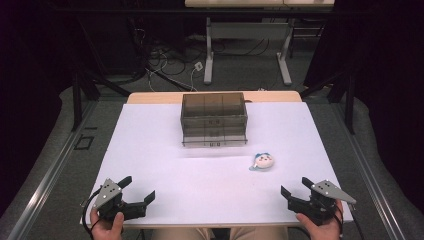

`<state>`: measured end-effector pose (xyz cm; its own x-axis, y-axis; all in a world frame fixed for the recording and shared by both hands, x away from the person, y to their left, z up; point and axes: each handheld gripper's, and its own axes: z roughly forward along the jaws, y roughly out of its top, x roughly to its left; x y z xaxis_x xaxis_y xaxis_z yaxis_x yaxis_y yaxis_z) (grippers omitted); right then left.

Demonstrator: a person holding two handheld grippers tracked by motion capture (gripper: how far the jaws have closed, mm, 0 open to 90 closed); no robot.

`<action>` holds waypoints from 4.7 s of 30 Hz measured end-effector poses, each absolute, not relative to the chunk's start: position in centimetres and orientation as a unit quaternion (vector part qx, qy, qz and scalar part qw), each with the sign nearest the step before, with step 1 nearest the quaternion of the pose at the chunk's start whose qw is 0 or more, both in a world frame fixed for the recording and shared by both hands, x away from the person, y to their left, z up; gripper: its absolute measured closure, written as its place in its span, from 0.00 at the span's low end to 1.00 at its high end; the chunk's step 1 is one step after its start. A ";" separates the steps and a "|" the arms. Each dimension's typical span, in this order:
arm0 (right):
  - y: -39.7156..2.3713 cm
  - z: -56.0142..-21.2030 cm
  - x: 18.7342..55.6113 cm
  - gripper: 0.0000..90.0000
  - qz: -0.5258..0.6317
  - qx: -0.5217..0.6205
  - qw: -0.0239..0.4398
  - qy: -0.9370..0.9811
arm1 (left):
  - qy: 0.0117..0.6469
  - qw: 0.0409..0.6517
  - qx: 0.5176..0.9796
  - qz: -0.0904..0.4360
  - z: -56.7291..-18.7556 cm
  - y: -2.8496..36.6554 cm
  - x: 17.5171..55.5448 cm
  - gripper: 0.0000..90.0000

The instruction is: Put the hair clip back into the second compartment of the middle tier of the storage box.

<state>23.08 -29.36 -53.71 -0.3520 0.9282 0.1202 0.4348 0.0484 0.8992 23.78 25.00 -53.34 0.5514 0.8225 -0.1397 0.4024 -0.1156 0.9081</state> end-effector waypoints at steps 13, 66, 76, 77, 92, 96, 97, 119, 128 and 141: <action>-27.8 -52.8 23.8 0.20 0.467 0.485 0.255 0.694 | 0.416 0.513 0.723 0.200 -53.3 24.8 23.7 0.00; -23.1 -48.4 32.3 0.17 0.374 0.444 0.218 0.785 | 0.419 0.506 0.730 0.188 -53.7 24.5 23.9 0.01; -23.0 -48.9 34.0 0.18 0.355 0.469 0.192 0.786 | 0.417 0.504 0.733 0.186 -53.8 24.4 23.9 0.01; -23.0 -48.9 34.0 0.18 0.355 0.469 0.192 0.786 | 0.418 0.504 0.733 0.186 -53.8 24.4 23.9 0.01; -23.3 -49.9 36.5 0.18 0.332 0.521 0.163 0.770 | 0.418 0.500 0.736 0.183 -53.9 24.5 24.0 0.01; -23.3 -50.2 36.8 0.18 0.327 0.529 0.160 0.767 | 0.419 0.502 0.735 0.181 -53.9 24.4 24.0 0.01; -23.2 -50.3 37.0 0.18 0.326 0.528 0.162 0.767 | 0.419 0.502 0.735 0.181 -53.9 24.4 24.0 0.01; -22.6 -51.8 38.6 0.18 0.289 0.549 0.143 0.771 | 0.423 0.499 0.735 0.176 -54.0 24.6 24.1 0.01; -22.6 -52.3 39.1 0.18 0.281 0.556 0.129 0.771 | 0.421 0.497 0.737 0.177 -54.0 24.6 24.1 0.01; -22.4 -53.0 39.5 0.20 0.265 0.564 0.113 0.774 | 0.423 0.498 0.737 0.174 -54.0 24.6 24.2 0.01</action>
